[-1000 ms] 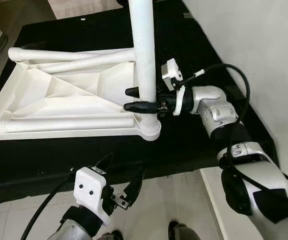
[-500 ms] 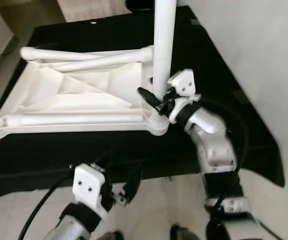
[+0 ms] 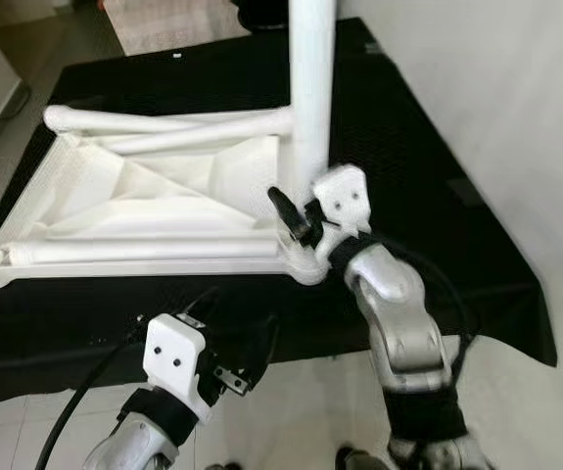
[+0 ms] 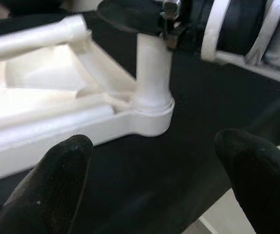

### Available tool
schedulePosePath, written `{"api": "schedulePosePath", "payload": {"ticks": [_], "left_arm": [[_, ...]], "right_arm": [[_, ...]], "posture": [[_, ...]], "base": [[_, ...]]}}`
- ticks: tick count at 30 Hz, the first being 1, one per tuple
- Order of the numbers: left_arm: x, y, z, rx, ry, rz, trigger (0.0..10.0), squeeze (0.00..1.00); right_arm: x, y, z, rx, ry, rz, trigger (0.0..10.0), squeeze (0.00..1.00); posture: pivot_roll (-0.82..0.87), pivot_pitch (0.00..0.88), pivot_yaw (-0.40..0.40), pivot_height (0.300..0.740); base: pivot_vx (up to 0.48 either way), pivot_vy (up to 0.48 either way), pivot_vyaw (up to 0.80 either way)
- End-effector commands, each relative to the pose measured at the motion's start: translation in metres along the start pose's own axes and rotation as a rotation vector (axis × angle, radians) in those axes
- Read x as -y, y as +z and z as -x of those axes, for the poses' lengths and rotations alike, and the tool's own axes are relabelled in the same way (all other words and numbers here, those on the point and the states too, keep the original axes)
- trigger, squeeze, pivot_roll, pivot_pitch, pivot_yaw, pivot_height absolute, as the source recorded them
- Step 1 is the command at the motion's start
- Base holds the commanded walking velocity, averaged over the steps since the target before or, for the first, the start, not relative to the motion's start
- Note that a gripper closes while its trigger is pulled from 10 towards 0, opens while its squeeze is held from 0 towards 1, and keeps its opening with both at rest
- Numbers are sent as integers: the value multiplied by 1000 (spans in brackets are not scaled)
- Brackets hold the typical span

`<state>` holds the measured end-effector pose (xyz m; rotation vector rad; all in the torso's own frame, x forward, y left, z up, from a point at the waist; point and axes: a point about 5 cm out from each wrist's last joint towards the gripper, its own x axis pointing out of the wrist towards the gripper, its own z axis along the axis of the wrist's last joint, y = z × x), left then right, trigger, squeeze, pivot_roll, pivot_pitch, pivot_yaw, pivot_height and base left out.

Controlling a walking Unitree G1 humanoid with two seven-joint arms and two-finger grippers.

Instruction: Building children table

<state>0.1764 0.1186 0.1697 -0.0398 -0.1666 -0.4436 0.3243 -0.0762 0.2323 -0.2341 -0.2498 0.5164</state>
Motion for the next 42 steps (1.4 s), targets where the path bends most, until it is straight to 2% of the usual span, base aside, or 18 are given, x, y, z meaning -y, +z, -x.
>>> {"api": "schedulePosePath", "payload": {"ticks": [1,2,3,5,7,9,10,11,12,17,26,27,28,29,30,31,32,42], "left_arm": [[-2,-5,3,-26,16,-3,10000,0],[-1,-5,2,-24,12,-1,10000,0],[-1,-5,2,-24,12,-1,10000,0],[0,-4,2,-23,9,2,10000,0],[1,-4,2,-22,8,3,10000,0],[2,-4,3,-23,8,4,10000,0],[3,-4,3,-23,9,4,10000,0],[3,-4,4,-24,9,4,10000,0],[4,-3,5,-24,9,5,10000,0],[6,-2,8,-30,6,7,10000,0],[9,0,14,-44,-1,10,10000,0],[9,0,15,-48,-2,11,10000,0],[9,0,15,-48,-2,11,10000,0],[9,1,17,-52,-3,11,10000,0],[9,1,17,-54,-4,11,10000,0],[9,1,17,-54,-4,11,10000,0],[10,2,18,-56,-4,12,10000,0],[10,2,18,-60,-5,17,10000,0]], "right_arm": [[-1,-15,2,-84,28,-22,10000,1000],[2,-7,-3,-40,133,-65,10000,1000],[2,-7,-3,-40,133,-65,10000,1000],[11,-1,-13,7,285,-99,10000,1000],[15,0,-16,17,341,-102,10000,1000],[17,1,-17,29,483,-67,10000,1000],[19,3,-17,38,579,-29,10000,345],[21,3,-16,42,642,-2,10000,345],[22,4,-16,38,717,21,10000,0],[26,6,-17,-3,907,23,10000,0],[31,13,-33,-14,994,30,10000,0],[32,15,-35,-7,1009,21,8314,0],[32,15,-35,-7,1009,21,8314,0],[32,16,-37,-3,1037,23,4745,0],[32,17,-38,-1,1051,24,2667,0],[32,17,-38,-1,1051,24,2667,0],[34,18,-39,6,1058,15,0,0],[41,20,-38,50,1051,-12,0,0]], "posture": [[45,239,43,740],[43,242,43,740],[43,242,43,740],[47,241,42,740],[47,241,42,740],[60,246,37,740],[63,249,37,740],[63,249,37,740],[70,254,37,740],[81,260,43,740],[106,274,59,740],[110,279,61,740],[110,279,61,740],[111,285,61,740],[111,287,61,740],[111,287,61,740],[104,294,60,740],[79,299,63,740]], "base": [[0,0,0],[0,0,0],[0,0,0],[0,0,0],[0,0,0],[0,0,0],[0,0,0],[0,0,0],[0,0,0],[0,0,0],[0,0,0],[0,0,0],[0,0,0],[0,0,0],[0,0,0],[0,0,0],[0,0,0],[0,0,0]]}}
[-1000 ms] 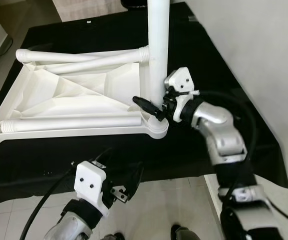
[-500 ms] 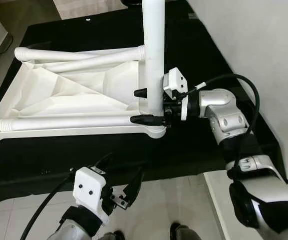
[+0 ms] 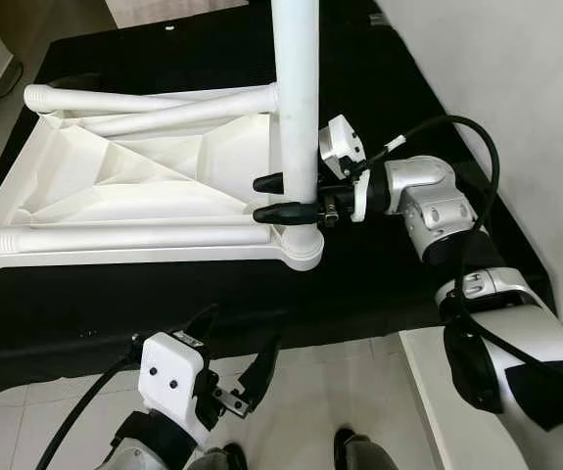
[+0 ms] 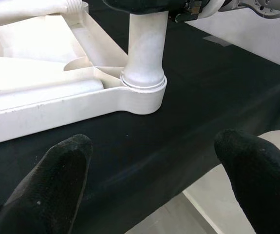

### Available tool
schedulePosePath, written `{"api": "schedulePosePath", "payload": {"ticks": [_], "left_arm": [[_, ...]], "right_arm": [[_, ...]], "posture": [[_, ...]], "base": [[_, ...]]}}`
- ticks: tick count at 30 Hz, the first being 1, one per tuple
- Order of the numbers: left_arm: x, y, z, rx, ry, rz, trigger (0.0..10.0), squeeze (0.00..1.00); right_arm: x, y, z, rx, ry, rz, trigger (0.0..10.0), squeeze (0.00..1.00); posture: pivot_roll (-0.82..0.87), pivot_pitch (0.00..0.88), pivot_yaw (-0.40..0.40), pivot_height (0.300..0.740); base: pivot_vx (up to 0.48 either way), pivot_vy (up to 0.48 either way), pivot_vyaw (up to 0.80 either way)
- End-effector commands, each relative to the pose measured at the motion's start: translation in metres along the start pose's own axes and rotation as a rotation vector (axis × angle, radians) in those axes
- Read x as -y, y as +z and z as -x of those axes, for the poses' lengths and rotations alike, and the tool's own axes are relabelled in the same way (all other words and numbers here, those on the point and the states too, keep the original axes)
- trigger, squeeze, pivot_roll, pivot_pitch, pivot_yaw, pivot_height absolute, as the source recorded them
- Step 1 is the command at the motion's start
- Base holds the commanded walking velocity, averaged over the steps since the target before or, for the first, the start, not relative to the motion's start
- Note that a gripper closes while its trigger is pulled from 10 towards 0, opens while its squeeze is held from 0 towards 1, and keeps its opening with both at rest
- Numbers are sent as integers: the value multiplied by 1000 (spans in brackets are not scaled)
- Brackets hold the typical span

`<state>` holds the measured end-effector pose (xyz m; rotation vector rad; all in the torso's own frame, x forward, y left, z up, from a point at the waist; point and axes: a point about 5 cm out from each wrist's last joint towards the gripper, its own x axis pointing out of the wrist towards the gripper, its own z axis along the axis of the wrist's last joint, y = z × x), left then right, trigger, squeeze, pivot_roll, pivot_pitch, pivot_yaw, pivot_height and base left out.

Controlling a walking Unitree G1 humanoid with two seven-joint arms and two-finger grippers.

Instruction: Building children table

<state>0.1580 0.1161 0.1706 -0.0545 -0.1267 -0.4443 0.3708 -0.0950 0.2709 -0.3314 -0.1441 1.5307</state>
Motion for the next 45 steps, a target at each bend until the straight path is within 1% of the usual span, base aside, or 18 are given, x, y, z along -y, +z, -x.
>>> {"api": "schedulePosePath", "payload": {"ticks": [1,3,6,9,10,12,16,23,24,25,26,28,29,37,40,41,42,45], "left_arm": [[0,-2,3,-24,-6,-6,10000,0],[0,-2,2,-24,-7,-5,10000,0],[-2,-3,-2,-15,-3,-1,10000,0],[-2,-3,-3,-13,-2,0,10000,0],[-3,-3,-4,-11,-4,0,10000,0],[-4,-4,-7,-5,-6,-1,10000,0],[-6,-5,-10,-1,-10,-1,10000,0],[-7,-7,-14,6,-7,-3,10000,0],[-7,-7,-14,8,-2,-4,10000,0],[-7,-7,-14,8,-2,-4,10000,0],[-7,-6,-14,10,4,-6,10000,0],[-8,-5,-13,13,9,-7,10000,0],[-7,-5,-13,14,8,-7,10000,0],[-6,-4,-14,17,3,-2,10000,0],[-5,-3,-13,17,5,-4,10000,0],[-4,-3,-12,17,5,-5,10000,0],[-4,-3,-12,15,5,-6,10000,0],[-3,-3,-11,15,5,-5,10000,0]], "right_arm": [[-2,0,-7,11,33,10,0,0],[-2,0,-4,17,17,22,0,0],[-5,-6,5,48,-291,14,0,0],[-8,-10,4,38,-359,2,0,0],[-12,-19,-6,5,-585,-24,0,0],[-66,-43,-28,-65,-998,-188,0,0],[-100,-45,-52,-56,-1042,-257,0,0],[-72,-37,-66,-20,-1009,-177,0,0],[-68,-35,-66,-22,-1001,-170,2627,0],[-68,-35,-66,-22,-1001,-170,2627,0],[-66,-34,-67,-28,-974,-168,10000,0],[-68,-29,-67,-40,-943,-170,10000,0],[-65,-23,-65,-10,-900,-181,10000,1000],[-44,5,-57,120,-601,-59,10000,1000],[-46,9,-58,115,-376,26,10000,1000],[-49,9,-57,97,-242,61,10000,647],[-48,7,-55,70,-146,82,10000,0],[-45,6,-53,52,-81,87,10000,0]], "posture": [[79,299,63,740],[77,298,62,740],[39,291,47,740],[36,292,45,740],[26,289,42,740],[19,285,46,740],[3,272,53,740],[10,249,32,740],[12,252,30,740],[12,252,30,740],[11,256,28,740],[14,261,26,740],[15,262,28,740],[28,276,27,740],[59,277,33,740],[61,278,33,740],[63,280,33,740],[68,282,34,740]], "base": [[0,0,0],[0,0,0],[0,0,0],[0,0,0],[0,0,0],[0,0,0],[0,0,0],[0,0,0],[0,0,0],[0,0,0],[0,0,0],[0,0,0],[0,0,0],[0,0,0],[0,0,0],[0,0,0],[0,0,0],[0,0,0]]}}
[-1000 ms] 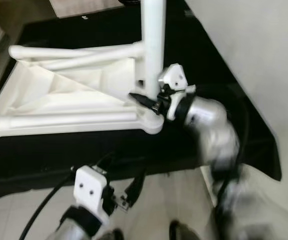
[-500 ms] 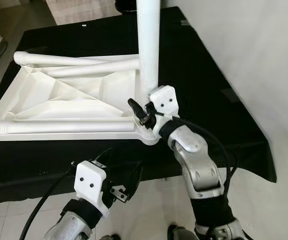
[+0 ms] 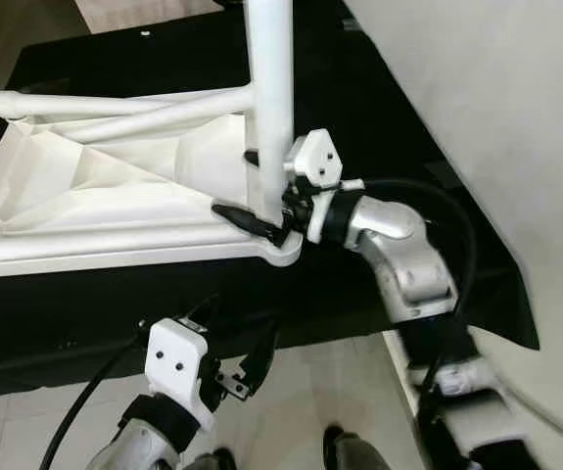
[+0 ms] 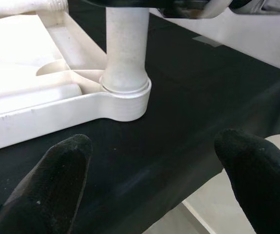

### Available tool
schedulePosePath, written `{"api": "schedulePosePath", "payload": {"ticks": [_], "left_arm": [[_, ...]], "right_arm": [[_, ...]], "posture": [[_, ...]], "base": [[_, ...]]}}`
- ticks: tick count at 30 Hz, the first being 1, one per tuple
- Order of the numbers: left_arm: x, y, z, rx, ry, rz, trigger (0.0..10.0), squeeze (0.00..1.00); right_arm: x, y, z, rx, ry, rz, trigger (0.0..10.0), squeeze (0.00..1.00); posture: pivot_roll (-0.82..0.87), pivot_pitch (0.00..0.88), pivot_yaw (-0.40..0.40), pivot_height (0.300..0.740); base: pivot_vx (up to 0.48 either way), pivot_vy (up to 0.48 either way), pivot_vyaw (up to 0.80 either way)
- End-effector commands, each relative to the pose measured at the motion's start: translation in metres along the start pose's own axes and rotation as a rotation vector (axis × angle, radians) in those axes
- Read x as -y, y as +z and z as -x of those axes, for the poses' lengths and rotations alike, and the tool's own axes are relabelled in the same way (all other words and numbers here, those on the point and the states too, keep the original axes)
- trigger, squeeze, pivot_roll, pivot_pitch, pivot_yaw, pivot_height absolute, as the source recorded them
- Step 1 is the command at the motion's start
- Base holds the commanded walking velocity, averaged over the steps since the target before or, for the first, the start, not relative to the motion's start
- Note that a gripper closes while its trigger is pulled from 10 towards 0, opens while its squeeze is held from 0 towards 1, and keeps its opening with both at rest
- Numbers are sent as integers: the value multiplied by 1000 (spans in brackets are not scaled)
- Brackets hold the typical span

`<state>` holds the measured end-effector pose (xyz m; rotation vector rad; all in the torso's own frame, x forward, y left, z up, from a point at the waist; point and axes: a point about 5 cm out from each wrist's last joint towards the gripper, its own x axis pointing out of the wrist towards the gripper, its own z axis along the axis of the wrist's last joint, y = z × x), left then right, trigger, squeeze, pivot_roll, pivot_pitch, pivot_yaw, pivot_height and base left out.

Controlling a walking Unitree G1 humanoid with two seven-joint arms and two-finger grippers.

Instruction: Building children table

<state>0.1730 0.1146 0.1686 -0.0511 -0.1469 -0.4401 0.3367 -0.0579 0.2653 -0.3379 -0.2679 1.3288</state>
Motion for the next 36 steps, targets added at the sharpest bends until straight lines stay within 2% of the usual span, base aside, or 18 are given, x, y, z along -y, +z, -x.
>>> {"api": "schedulePosePath", "payload": {"ticks": [1,3,6,15,16,18,19,29,33,34,35,36], "left_arm": [[2,1,3,-5,1,3,10000,0],[3,1,4,-6,1,4,10000,0],[4,2,7,-10,3,7,10000,0],[6,3,10,-19,0,10,10000,0],[6,3,11,-22,0,10,10000,0],[6,3,11,-22,0,10,10000,0],[6,3,12,-24,-1,10,10000,0],[6,3,13,-32,-3,11,10000,0],[6,2,11,-29,-6,16,10000,0],[6,1,9,-26,-7,18,10000,0],[6,1,9,-26,-7,18,10000,0],[6,1,9,-25,-7,19,10000,0]], "right_arm": [[-9,-3,-14,2,156,1,10000,0],[-3,-2,-14,-10,161,-4,10000,0],[10,1,-21,7,216,-68,10000,0],[10,-6,-23,3,343,-115,10000,0],[11,-8,-22,3,361,-135,4392,0],[11,-8,-22,3,361,-135,4392,0],[12,-10,-20,-4,366,-140,0,0],[25,-15,-8,-5,299,-143,0,0],[27,-23,10,-30,167,-85,0,0],[23,-27,19,-29,55,-100,0,0],[23,-27,19,-29,55,-100,0,0],[20,-29,23,-29,-2,-121,0,0]], "posture": [[70,283,33,740],[73,286,32,740],[81,292,36,740],[91,296,40,740],[93,297,42,740],[93,297,42,740],[97,295,44,740],[85,296,55,740],[44,293,50,740],[26,289,42,740],[26,289,42,740],[26,289,42,740]], "base": [[0,0,0],[0,0,0],[0,0,0],[0,0,0],[0,0,0],[0,0,0],[0,0,0],[0,0,0],[0,0,0],[0,0,0],[0,0,0],[0,0,0]]}}
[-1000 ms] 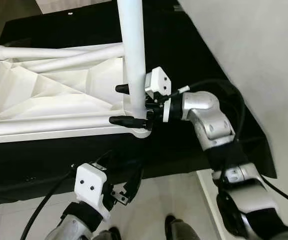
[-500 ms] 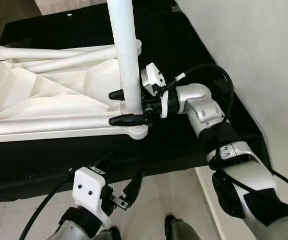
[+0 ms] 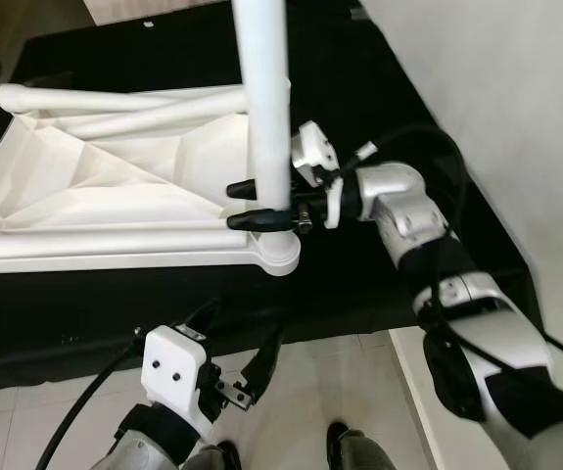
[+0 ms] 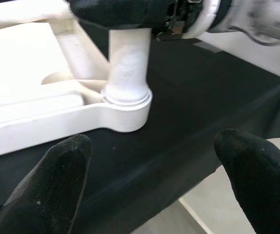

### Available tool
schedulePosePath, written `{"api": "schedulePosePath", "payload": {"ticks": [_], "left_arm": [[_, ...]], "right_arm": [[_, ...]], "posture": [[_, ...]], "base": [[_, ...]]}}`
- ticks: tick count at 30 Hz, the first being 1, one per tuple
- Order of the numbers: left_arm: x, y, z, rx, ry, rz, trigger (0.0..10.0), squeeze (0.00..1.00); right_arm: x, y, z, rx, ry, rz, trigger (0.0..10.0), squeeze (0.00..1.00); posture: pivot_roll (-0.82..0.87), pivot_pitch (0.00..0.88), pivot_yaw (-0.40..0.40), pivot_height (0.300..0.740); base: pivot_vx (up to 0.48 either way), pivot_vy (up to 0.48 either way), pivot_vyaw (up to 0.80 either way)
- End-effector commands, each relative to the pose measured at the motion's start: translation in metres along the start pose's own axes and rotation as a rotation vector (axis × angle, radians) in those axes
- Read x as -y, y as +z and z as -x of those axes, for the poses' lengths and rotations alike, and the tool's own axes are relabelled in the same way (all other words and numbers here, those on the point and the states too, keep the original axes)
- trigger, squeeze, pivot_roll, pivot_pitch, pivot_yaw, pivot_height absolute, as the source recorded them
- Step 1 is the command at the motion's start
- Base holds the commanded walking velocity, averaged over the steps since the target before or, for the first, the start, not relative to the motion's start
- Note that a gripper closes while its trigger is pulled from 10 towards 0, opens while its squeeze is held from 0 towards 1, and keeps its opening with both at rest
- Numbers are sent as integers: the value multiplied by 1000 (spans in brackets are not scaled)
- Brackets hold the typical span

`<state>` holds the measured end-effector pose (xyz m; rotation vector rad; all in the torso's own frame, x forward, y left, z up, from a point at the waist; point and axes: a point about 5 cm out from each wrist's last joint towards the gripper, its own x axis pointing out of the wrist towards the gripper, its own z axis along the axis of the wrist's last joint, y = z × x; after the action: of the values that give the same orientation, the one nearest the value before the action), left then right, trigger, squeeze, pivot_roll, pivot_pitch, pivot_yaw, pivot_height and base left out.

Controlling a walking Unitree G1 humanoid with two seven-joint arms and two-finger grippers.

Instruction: Building children table

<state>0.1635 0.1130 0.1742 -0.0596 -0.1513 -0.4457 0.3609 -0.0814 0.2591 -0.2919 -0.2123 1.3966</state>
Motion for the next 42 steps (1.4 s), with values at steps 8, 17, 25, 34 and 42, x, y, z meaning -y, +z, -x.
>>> {"api": "schedulePosePath", "payload": {"ticks": [8,17,25,34,42], "left_arm": [[-4,-7,-2,-25,-1,9,10000,0],[-8,-11,-8,-20,3,6,10000,0],[-8,-10,-7,-14,11,2,10000,0],[-4,-8,-5,-13,9,5,10000,0],[-2,-5,-1,-14,12,1,10000,0]], "right_arm": [[-64,-40,8,-156,-841,-153,0,0],[-82,-49,-23,-146,-839,-209,0,0],[-67,-33,-27,-117,-607,-195,10000,1000],[-35,-22,-11,-68,-187,-97,10000,1000],[-13,-9,-9,-71,-8,-101,10000,0]], "posture": [[-3,285,51,740],[6,249,38,740],[7,258,36,740],[34,276,27,740],[72,292,34,740]], "base": [[0,0,0],[0,0,0],[0,0,0],[0,0,0],[0,0,0]]}}
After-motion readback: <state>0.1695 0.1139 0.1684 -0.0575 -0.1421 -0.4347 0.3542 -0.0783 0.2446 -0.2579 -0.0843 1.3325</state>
